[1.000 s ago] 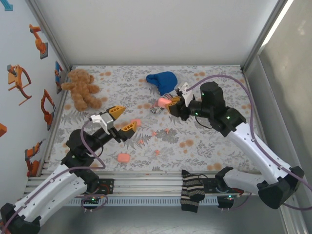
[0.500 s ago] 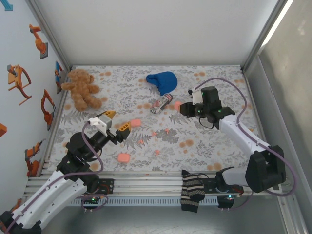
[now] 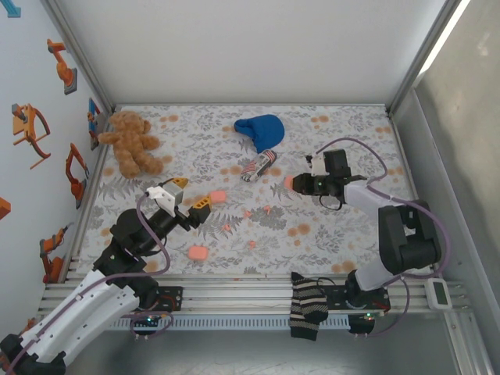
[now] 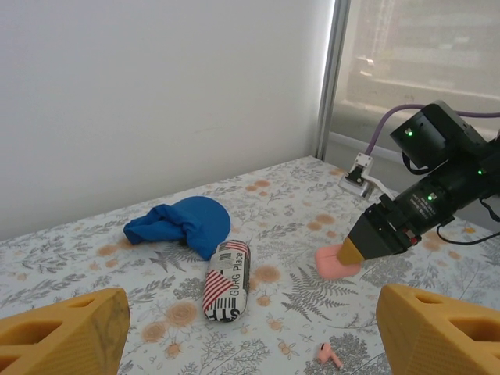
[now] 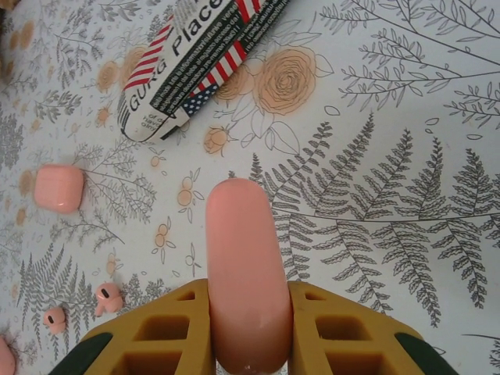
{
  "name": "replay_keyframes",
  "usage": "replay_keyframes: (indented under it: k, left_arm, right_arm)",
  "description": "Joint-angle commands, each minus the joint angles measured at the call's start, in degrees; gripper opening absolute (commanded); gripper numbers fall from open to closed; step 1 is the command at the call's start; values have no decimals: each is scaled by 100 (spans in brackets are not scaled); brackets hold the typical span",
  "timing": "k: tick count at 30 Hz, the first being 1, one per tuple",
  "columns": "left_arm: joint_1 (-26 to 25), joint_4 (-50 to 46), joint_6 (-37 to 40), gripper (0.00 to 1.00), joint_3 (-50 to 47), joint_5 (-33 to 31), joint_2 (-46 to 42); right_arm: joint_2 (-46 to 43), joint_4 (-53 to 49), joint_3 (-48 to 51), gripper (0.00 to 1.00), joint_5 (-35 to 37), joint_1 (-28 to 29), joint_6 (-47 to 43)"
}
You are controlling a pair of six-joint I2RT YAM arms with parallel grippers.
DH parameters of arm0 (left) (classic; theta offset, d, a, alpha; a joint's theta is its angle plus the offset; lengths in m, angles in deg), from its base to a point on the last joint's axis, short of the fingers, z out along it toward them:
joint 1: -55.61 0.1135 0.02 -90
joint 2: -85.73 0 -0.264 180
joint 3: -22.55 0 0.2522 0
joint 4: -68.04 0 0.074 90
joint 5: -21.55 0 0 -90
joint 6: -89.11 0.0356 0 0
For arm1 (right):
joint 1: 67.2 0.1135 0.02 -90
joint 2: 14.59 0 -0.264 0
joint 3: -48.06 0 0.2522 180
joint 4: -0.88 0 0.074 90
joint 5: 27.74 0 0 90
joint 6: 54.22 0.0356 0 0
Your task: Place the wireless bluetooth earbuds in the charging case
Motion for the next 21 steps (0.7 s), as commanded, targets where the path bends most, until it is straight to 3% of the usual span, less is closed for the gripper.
replay_keyframes:
  k: [1,16,21]
  left_arm:
    - [25,69,70,82,43,2,20]
    - [23,117,72,82,95,8,171]
    - [25,126,84,82,104,-51,209]
  right_arm:
    - [210,401,55,16,-252,-182,71]
    - [1075,100,-298,18,-693,-585,-293]
    - [1085,-18,-333,29,-596,-620,-314]
